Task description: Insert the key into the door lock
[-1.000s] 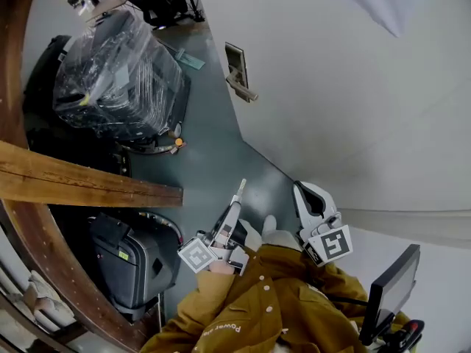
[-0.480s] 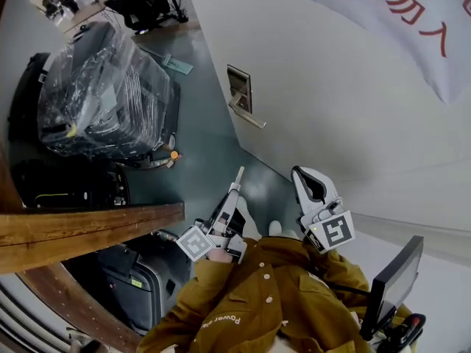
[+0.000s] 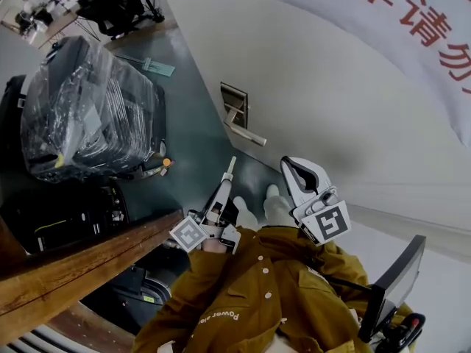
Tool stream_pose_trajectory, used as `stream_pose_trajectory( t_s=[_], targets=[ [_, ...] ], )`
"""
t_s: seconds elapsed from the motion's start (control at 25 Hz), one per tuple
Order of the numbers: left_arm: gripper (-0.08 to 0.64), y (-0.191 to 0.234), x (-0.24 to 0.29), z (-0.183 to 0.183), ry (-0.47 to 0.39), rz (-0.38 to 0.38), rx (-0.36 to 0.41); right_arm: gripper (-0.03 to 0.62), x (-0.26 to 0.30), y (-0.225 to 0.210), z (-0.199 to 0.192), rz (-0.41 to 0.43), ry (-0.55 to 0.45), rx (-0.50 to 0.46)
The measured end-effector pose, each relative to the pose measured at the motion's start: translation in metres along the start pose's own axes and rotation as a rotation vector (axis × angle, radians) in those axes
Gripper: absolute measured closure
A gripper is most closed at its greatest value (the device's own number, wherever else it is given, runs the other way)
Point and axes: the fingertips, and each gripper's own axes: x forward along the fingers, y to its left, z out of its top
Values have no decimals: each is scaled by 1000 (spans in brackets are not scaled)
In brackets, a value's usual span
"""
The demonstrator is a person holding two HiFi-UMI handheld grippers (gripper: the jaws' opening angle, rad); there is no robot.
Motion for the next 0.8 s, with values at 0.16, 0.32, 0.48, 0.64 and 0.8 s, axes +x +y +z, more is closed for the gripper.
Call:
stream_pose_trajectory(
  t_s=[0.16, 0.32, 0.48, 0.64, 0.8],
  targets=[
    [532, 6, 13, 13, -25, 3, -27, 586, 16, -1, 2, 55, -4, -9],
    [534, 25, 25, 24, -42, 31, -32, 586, 28, -5, 11, 91, -55, -29],
    [532, 46, 43, 31, -32, 30, -41, 586, 38, -7, 8, 120, -48, -63],
    [533, 70, 66, 33, -2, 13, -67, 586, 46, -4, 5, 149, -37, -93],
    [533, 95, 87, 38, 26, -5, -76, 586, 50, -1, 0, 168, -16, -105]
  ],
)
